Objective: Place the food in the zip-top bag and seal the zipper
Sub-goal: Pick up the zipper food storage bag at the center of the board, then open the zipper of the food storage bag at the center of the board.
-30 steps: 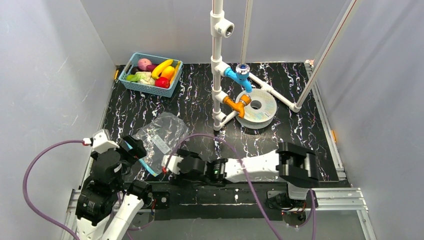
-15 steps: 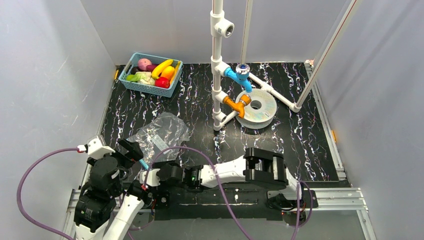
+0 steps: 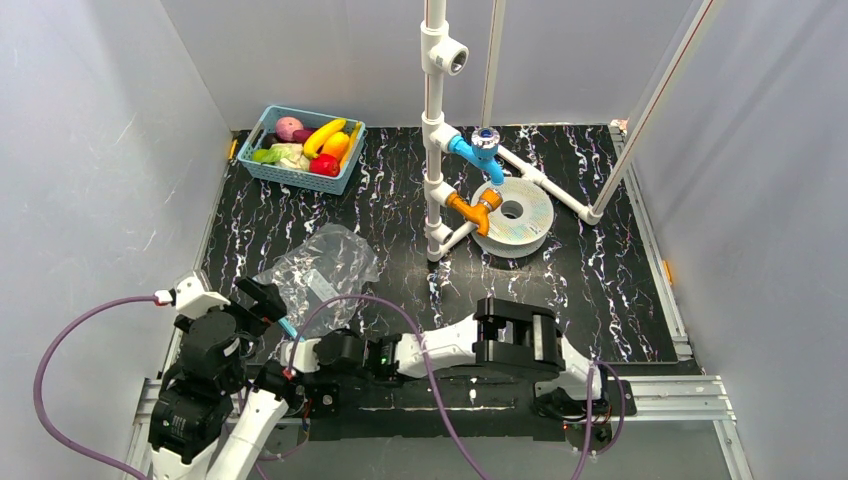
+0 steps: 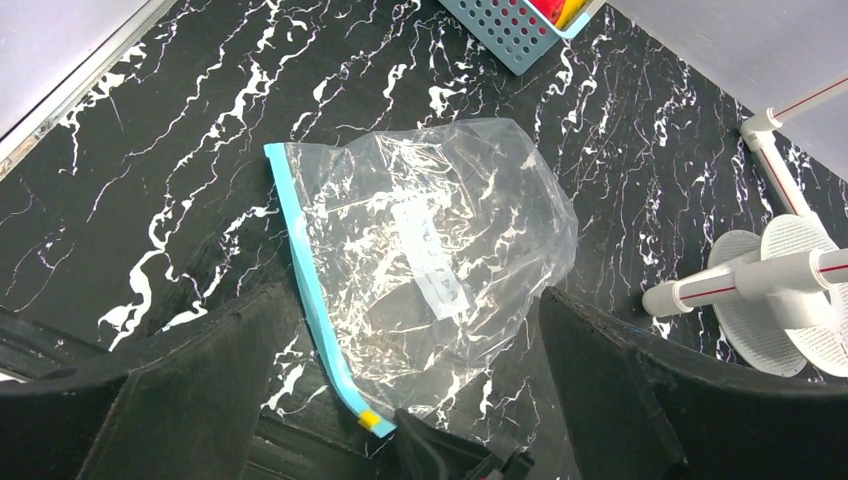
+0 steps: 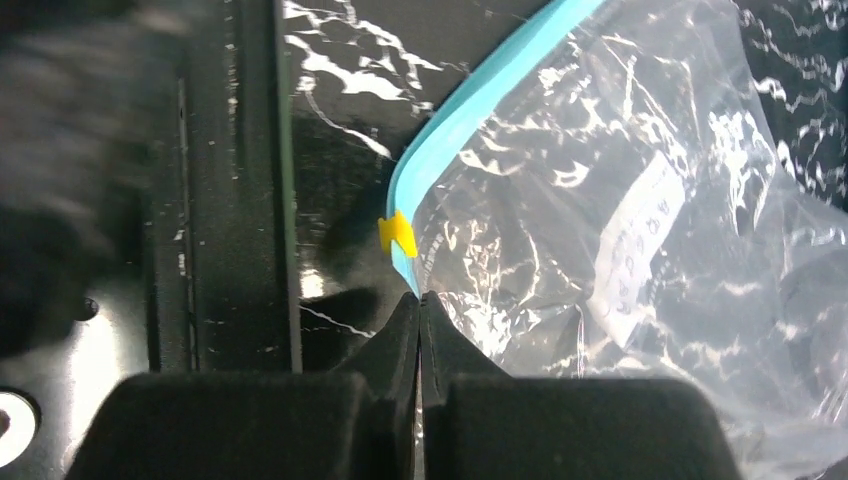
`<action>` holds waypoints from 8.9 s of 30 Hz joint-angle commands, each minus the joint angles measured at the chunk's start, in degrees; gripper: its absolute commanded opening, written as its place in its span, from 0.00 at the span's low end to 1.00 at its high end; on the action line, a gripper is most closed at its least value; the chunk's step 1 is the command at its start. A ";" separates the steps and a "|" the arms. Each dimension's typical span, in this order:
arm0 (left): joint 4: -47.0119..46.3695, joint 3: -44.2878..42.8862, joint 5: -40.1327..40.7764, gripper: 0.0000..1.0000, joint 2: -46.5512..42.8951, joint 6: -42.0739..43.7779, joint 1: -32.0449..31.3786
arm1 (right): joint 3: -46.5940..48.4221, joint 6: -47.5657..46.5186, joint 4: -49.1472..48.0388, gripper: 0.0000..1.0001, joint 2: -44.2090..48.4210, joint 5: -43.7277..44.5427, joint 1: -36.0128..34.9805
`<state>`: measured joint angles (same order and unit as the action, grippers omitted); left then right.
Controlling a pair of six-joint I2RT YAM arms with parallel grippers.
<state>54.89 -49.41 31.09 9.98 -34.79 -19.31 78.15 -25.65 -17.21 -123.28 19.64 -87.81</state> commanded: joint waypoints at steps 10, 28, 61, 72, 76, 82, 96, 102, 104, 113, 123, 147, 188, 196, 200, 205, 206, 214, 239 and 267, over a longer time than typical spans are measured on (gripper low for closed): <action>-5.85 1.27 -11.36 0.99 6.02 5.12 -0.20 | -22.26 23.47 -8.60 0.01 27.52 0.84 9.66; -2.17 8.13 -29.20 0.65 5.65 -37.71 -0.20 | -31.45 38.48 -4.08 0.01 40.68 -2.49 11.50; -14.60 22.60 -30.06 0.26 10.04 -44.97 -0.26 | -34.38 36.11 -4.46 0.01 44.98 -11.19 11.48; -15.58 24.68 -32.43 0.26 9.72 -44.97 -0.20 | -34.68 36.28 -4.63 0.01 45.42 -12.16 11.35; -14.97 25.94 -34.29 0.30 8.19 -45.84 -0.20 | -34.98 36.28 -4.50 0.01 45.88 -12.05 11.35; -11.52 26.98 -33.74 0.36 3.76 -47.85 -0.22 | -35.03 35.96 -4.70 0.01 46.12 -11.86 11.35; -13.55 27.28 -33.39 0.36 5.51 -48.24 -0.20 | -35.64 34.33 -5.63 0.01 46.91 -14.96 10.92; -11.76 25.21 -29.79 0.16 5.91 -44.13 -0.20 | -36.17 34.05 -4.27 0.01 48.03 -15.68 10.52; -10.99 23.39 -28.31 0.13 5.57 -41.93 -0.20 | -36.46 34.32 -3.22 0.01 48.47 -15.56 10.26; -11.61 15.35 -29.40 0.00 12.40 -31.71 -0.20 | -35.21 38.89 3.54 0.01 47.73 -15.15 8.15; -14.73 12.66 -38.18 0.00 17.44 -31.99 -0.22 | -20.61 40.37 20.29 0.50 46.38 -13.22 5.96; -12.14 13.91 -42.92 0.00 13.08 -46.05 -0.20 | 6.16 44.74 36.08 0.70 24.79 28.74 -2.22; 11.57 2.78 -31.01 0.85 -1.94 -40.67 -0.20 | -2.86 51.53 31.65 0.01 34.50 26.38 1.28; -6.64 16.40 -44.95 0.87 -0.64 -43.81 -0.20 | -7.29 49.45 25.04 0.01 38.42 19.69 1.50; -8.66 16.75 -46.71 0.86 1.65 -41.16 -0.20 | -8.95 49.08 23.64 0.01 39.41 16.83 1.79; -8.80 17.07 -46.50 0.50 0.49 -40.53 -0.20 | -8.72 46.26 23.24 0.02 39.73 14.06 1.92; -8.76 17.06 -46.40 0.40 0.15 -40.27 -0.20 | -8.45 45.52 23.60 0.05 39.46 13.63 1.92; -10.74 15.30 -47.94 0.00 -0.40 -38.40 -0.20 | -1.51 41.89 31.32 0.18 34.25 13.85 1.62; -9.54 15.83 -47.57 0.00 -1.02 -39.77 -0.20 | 29.28 33.83 60.24 0.44 12.02 39.92 -6.23; -7.91 14.87 -47.38 0.00 0.52 -38.10 -0.20 | 21.68 35.89 52.09 0.01 15.89 34.01 -2.35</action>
<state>45.89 -32.75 -15.97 9.65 -74.24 -19.57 100.33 8.69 37.41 -110.17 52.75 -90.02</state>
